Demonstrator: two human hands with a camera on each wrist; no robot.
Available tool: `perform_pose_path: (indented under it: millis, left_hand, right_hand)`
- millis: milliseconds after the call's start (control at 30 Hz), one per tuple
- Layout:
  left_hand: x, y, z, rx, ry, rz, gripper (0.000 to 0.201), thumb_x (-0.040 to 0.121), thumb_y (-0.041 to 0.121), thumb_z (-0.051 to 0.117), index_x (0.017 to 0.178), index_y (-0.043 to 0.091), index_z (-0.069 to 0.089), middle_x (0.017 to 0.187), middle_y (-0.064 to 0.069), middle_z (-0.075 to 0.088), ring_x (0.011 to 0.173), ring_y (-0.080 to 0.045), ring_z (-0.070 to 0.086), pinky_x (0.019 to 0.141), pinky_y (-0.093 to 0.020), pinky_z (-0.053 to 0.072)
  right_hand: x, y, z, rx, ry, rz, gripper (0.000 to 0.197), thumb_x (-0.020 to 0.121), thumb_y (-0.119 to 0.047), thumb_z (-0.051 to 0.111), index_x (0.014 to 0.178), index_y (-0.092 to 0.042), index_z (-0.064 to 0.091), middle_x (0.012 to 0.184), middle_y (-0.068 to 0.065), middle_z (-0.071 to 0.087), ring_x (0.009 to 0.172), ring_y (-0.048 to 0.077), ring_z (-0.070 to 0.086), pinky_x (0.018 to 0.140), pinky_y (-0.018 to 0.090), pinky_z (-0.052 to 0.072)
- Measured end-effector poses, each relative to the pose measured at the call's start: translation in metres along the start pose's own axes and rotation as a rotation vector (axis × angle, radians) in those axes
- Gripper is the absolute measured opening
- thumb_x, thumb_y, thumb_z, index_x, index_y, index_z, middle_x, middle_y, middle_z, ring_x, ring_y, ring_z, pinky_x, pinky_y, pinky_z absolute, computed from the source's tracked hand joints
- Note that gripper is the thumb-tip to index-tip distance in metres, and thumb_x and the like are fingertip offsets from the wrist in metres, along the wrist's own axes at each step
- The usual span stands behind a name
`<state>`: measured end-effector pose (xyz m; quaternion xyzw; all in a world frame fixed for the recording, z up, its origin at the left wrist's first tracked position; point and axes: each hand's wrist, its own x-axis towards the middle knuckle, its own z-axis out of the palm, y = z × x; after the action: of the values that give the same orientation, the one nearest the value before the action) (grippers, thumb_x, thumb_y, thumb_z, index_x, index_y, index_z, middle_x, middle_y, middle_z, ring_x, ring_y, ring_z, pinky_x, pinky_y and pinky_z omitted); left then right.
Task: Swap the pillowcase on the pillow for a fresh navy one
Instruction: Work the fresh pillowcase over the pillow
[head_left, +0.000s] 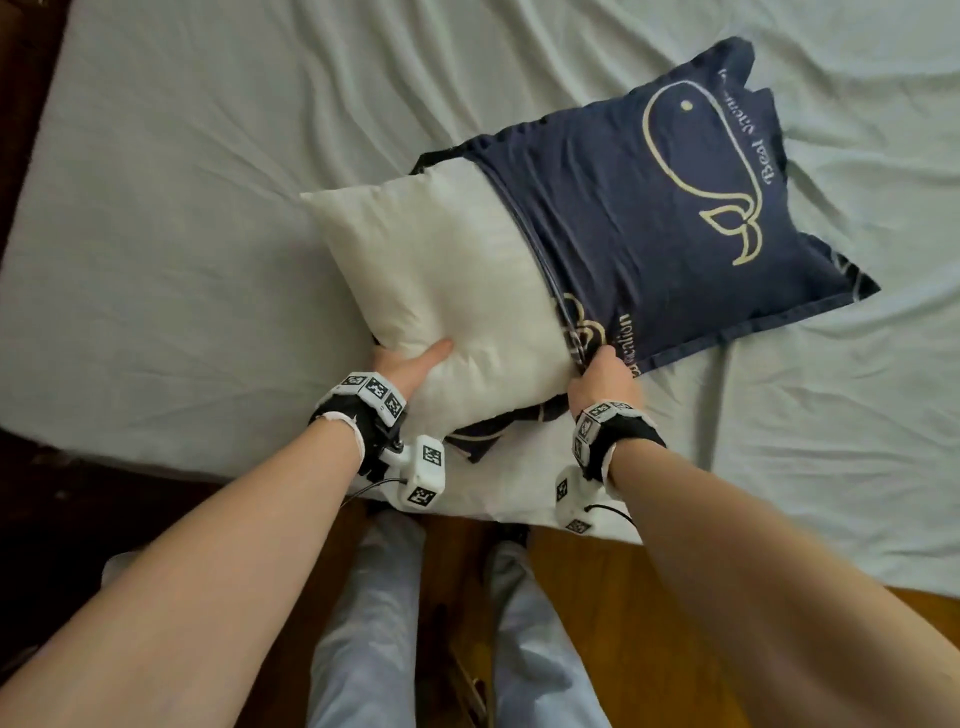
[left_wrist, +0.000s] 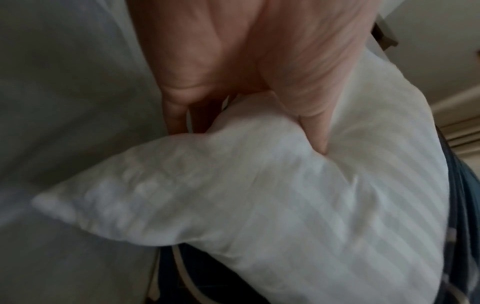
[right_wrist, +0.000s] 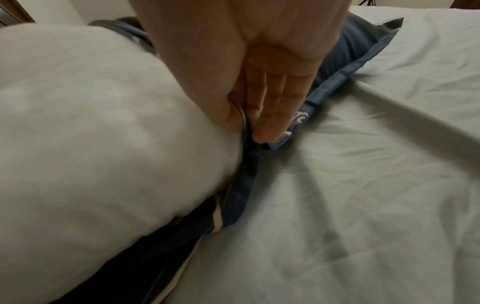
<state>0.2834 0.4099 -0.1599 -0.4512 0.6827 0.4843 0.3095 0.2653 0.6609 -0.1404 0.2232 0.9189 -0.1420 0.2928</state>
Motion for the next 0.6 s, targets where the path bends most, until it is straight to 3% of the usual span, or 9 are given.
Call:
perform_pose_path:
  millis: [100, 200, 333, 400, 433, 533, 600]
  left_hand:
    - [-0.010, -0.002, 0.002, 0.002, -0.094, -0.100, 0.103, 0.039, 0.085, 0.072, 0.114, 0.015, 0.061, 0.104, -0.010, 0.068, 0.094, -0.031, 0.066, 0.085, -0.037, 0.052]
    - [-0.012, -0.003, 0.012, -0.239, -0.223, -0.145, 0.098, 0.043, 0.074, 0.082, 0.119, 0.014, 0.063, 0.106, -0.010, 0.072, 0.104, -0.034, 0.067, 0.095, -0.048, 0.049]
    - [-0.026, 0.024, 0.051, -0.333, -0.319, -0.077, 0.090, 0.051, 0.071, 0.079, 0.121, 0.015, 0.063, 0.106, -0.010, 0.073, 0.100, -0.029, 0.070, 0.096, -0.043, 0.050]
    - [-0.039, 0.039, 0.067, -0.315, -0.395, -0.048, 0.077, 0.068, 0.069, 0.068, 0.121, 0.013, 0.063, 0.109, -0.010, 0.072, 0.104, -0.027, 0.067, 0.101, -0.040, 0.047]
    - [-0.036, 0.040, 0.073, -0.288, -0.384, -0.033, 0.075, 0.068, 0.066, 0.068, 0.120, 0.012, 0.064, 0.109, -0.010, 0.072, 0.104, -0.027, 0.067, 0.102, -0.040, 0.047]
    - [-0.024, 0.026, 0.070, -0.140, -0.242, -0.033, 0.094, 0.039, 0.072, 0.079, 0.109, 0.013, 0.062, 0.108, -0.012, 0.071, 0.100, -0.032, 0.067, 0.098, -0.047, 0.049]
    - [-0.018, 0.020, 0.057, -0.035, -0.154, -0.010, 0.090, 0.029, 0.076, 0.076, 0.097, 0.016, 0.065, 0.102, -0.010, 0.072, 0.096, -0.033, 0.067, 0.097, -0.046, 0.049]
  right_hand:
    - [-0.002, 0.006, -0.005, 0.011, 0.046, -0.162, 0.016, 0.091, -0.015, 0.049, 0.105, -0.011, 0.051, 0.105, 0.014, 0.063, 0.098, 0.037, 0.060, 0.072, 0.034, 0.039]
    - [-0.015, 0.004, -0.011, 0.054, 0.098, -0.341, 0.011, 0.088, -0.022, 0.053, 0.096, -0.015, 0.054, 0.094, 0.009, 0.064, 0.088, 0.034, 0.061, 0.068, 0.032, 0.040]
    - [-0.043, -0.008, -0.014, 0.131, 0.071, -0.564, 0.010, 0.079, -0.022, 0.059, 0.081, -0.019, 0.050, 0.075, -0.001, 0.057, 0.075, 0.028, 0.056, 0.064, 0.031, 0.043]
    - [-0.045, -0.009, -0.018, 0.149, 0.023, -0.590, 0.011, 0.078, -0.021, 0.060, 0.084, -0.014, 0.054, 0.074, 0.002, 0.060, 0.073, 0.028, 0.057, 0.064, 0.034, 0.047]
    - [-0.042, -0.005, -0.023, 0.117, -0.013, -0.583, 0.012, 0.079, -0.021, 0.061, 0.088, -0.014, 0.056, 0.077, 0.002, 0.062, 0.075, 0.029, 0.058, 0.065, 0.034, 0.047]
    - [-0.035, 0.013, -0.034, -0.045, -0.152, -0.529, 0.012, 0.082, -0.027, 0.061, 0.086, -0.018, 0.053, 0.078, 0.001, 0.060, 0.082, 0.031, 0.061, 0.064, 0.031, 0.043]
    - [-0.039, 0.012, -0.034, -0.063, -0.205, -0.505, 0.017, 0.081, -0.036, 0.061, 0.079, -0.020, 0.054, 0.076, -0.001, 0.061, 0.081, 0.029, 0.062, 0.066, 0.032, 0.047]
